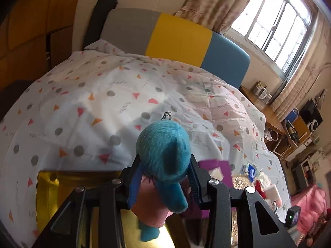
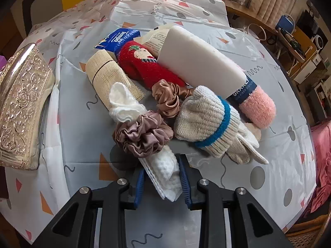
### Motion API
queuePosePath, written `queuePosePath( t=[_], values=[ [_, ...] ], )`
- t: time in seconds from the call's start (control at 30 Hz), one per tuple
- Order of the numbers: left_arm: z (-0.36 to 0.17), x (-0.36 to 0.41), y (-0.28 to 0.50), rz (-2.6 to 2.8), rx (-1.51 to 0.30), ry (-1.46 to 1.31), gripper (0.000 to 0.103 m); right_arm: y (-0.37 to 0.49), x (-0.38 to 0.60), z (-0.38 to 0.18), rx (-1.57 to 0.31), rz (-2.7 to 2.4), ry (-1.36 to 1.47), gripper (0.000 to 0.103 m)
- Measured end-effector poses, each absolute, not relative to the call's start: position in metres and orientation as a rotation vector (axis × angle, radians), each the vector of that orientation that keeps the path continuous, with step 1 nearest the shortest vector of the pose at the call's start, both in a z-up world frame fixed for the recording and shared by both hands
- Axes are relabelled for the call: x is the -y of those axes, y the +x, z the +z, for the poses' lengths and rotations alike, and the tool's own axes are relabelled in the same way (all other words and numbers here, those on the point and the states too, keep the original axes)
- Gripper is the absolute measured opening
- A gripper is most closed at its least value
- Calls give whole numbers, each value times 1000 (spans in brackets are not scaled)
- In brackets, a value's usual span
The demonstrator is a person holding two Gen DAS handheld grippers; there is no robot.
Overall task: Organize soft objects
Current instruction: 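Drop the bear in the gold tray with left gripper while right grasps white towel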
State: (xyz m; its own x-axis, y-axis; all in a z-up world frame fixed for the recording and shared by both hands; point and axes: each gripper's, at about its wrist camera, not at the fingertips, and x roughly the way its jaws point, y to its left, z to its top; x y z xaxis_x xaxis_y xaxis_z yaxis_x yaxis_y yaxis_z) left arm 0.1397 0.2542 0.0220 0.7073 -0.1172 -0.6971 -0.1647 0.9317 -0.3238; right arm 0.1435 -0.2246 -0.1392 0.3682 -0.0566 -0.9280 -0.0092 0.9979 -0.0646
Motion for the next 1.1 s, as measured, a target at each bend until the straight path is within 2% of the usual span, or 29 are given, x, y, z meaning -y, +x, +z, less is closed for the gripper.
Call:
queuePosePath(
  t=[0.2,0.4,0.57,0.63,0.9,1.1],
  values=[
    [-27,-257,113,14,-890,-422,43,136,214,-138,-1187,-30,-88,28],
    [-73,-250,116,55,-986,-475,50,133,212,-137,-1188,-23,-82,27],
    [-69,-240,107,92,-954,-377,73,132,212,-136,-1186,-13,-77,25],
    [-62,-232,97,89,-924,-320,78,132,212,-135,-1186,-7,-71,24],
    [-53,-200,46,57,-854,-174,80,131,215,-130,-1199,90,30,21],
    [-54,-189,20,17,-859,-203,80,126,223,-118,-1186,190,208,18]
  ],
)
